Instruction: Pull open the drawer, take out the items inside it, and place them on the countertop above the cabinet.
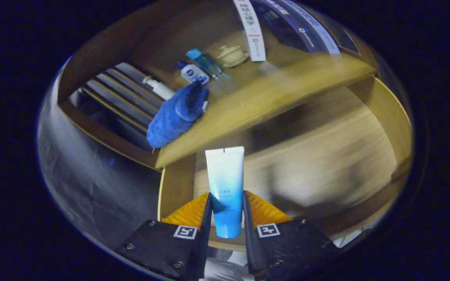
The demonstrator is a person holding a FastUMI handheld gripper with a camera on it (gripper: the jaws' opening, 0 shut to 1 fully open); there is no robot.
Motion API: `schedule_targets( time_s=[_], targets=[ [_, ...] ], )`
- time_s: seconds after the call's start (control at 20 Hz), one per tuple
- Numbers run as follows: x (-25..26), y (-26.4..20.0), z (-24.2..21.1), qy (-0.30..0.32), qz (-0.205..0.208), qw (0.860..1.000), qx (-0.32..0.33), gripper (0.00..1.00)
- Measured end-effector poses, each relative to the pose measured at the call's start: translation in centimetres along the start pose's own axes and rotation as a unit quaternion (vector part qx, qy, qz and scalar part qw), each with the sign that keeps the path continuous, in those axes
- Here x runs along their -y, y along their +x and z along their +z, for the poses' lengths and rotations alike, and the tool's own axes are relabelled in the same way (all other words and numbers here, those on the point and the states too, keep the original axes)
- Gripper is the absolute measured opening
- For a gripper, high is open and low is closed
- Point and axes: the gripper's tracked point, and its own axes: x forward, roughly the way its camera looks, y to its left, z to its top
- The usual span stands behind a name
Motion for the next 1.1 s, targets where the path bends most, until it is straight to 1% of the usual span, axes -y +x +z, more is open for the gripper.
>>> schedule_targets(
  time_s=[0.2,0.35,0.45,0.5,0.55,0.7,0.75,0.85,0.9,0.95,1.05,1.1],
  targets=[
    [-0.5,0.1,1.0,-0.055,0.017,0.997,0.046,0.41],
    [-1.2,-0.1,2.7,-0.091,0.026,0.991,0.091,0.41],
    [-1.4,-0.9,4.5,-0.123,0.016,0.983,0.138,0.41],
    [-1.1,-1.0,6.0,-0.139,0.002,0.977,0.163,0.41],
    [-0.8,-0.9,7.5,-0.153,-0.015,0.970,0.186,0.41],
    [-2.0,-0.5,13.3,-0.177,-0.013,0.942,0.283,0.40],
    [-2.2,-0.3,15.5,-0.187,-0.019,0.929,0.320,0.40],
    [-1.6,0.6,18.6,-0.230,-0.046,0.898,0.373,0.40],
    [-0.8,1.4,19.7,-0.242,-0.059,0.890,0.381,0.40],
    [-0.6,2.6,19.8,-0.245,-0.066,0.891,0.375,0.40],
    [0.4,4.7,19.2,-0.236,-0.080,0.909,0.334,0.40],
    [1.2,5.8,19.2,-0.230,-0.091,0.915,0.318,0.40]
  ],
)
